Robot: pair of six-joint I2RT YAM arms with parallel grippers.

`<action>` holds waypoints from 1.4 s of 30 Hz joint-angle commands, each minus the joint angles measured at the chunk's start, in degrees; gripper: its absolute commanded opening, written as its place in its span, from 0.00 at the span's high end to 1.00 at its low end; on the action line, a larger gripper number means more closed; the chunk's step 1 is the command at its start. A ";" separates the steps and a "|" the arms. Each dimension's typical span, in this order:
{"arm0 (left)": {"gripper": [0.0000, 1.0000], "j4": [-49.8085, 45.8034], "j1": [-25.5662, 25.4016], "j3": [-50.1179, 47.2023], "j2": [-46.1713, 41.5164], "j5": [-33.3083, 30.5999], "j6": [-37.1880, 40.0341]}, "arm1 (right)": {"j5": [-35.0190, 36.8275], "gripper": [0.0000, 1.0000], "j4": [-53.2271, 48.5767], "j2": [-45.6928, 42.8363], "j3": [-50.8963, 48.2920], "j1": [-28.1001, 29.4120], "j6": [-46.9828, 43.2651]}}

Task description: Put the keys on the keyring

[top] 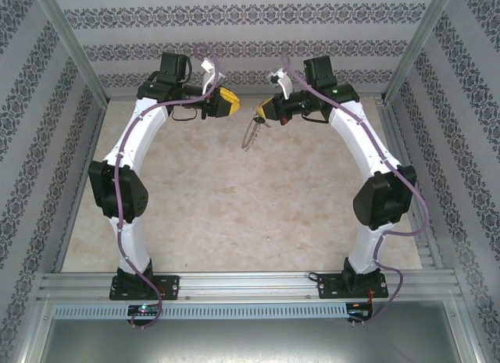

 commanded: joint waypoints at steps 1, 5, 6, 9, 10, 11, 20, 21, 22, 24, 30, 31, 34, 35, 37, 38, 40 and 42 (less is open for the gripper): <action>0.72 -3.70 0.63 1.73 -1.30 -0.51 2.95 | 8.23 1.00 -18.18 2.68 8.79 1.50 -13.56; 0.72 -5.79 0.70 1.99 -0.16 -0.58 4.34 | 13.47 1.00 -26.86 6.36 17.88 2.85 -18.42; 0.72 -5.98 0.66 1.91 0.14 -0.23 4.43 | 14.25 1.00 -28.57 7.15 19.68 3.21 -19.42; 0.72 -6.88 0.66 1.82 1.26 1.58 4.97 | 16.16 1.00 -32.63 9.21 24.58 4.29 -21.91; 0.72 -7.37 0.68 1.81 1.48 2.38 5.44 | 16.68 1.00 -33.75 9.74 25.74 4.57 -22.64; 0.73 -7.57 0.66 1.73 1.79 3.33 5.66 | 17.23 1.00 -34.65 10.19 26.82 4.99 -23.06; 0.77 -9.11 -0.76 -0.36 3.38 9.07 8.63 | 17.92 1.00 -35.36 10.43 28.25 6.43 -24.49; 0.78 -9.01 -1.01 -0.70 3.46 9.00 8.84 | 17.92 1.00 -35.41 10.43 28.25 6.55 -24.57; 0.78 -9.07 -1.41 -0.95 3.55 8.83 9.15 | 17.93 1.00 -35.37 10.51 28.25 6.69 -24.62; 0.78 -8.69 -1.85 -1.04 3.88 8.70 9.15 | 17.73 1.00 -35.50 10.68 28.59 6.82 -24.76; 0.79 -8.24 -3.50 -0.15 5.35 8.26 8.79 | 16.75 1.00 -35.73 10.78 29.04 7.17 -24.84; 0.78 -8.28 -3.77 0.09 5.63 8.25 8.67 | 16.71 1.00 -35.69 10.86 29.08 7.26 -24.87; 0.78 -8.61 -4.71 1.14 6.66 8.23 8.54 | 16.43 1.00 -35.69 10.87 29.04 7.43 -24.92; 0.78 -8.74 -5.03 1.49 6.89 8.19 8.57 | 16.35 1.00 -35.70 10.94 29.04 7.59 -24.93; 0.78 -8.83 -5.49 2.10 7.16 8.31 8.57 | 16.51 1.00 -35.68 10.95 29.04 7.77 -25.02; 0.78 -8.79 -5.73 2.24 7.24 8.34 8.58 | 16.48 1.00 -35.72 10.96 29.17 7.86 -25.02; 0.78 -8.79 -5.87 2.55 7.42 8.49 8.48 | 16.49 1.00 -35.69 11.04 29.32 7.96 -25.16; 0.78 -8.93 -6.02 2.86 7.59 8.67 8.50 | 16.63 1.00 -35.66 11.13 29.39 8.05 -25.17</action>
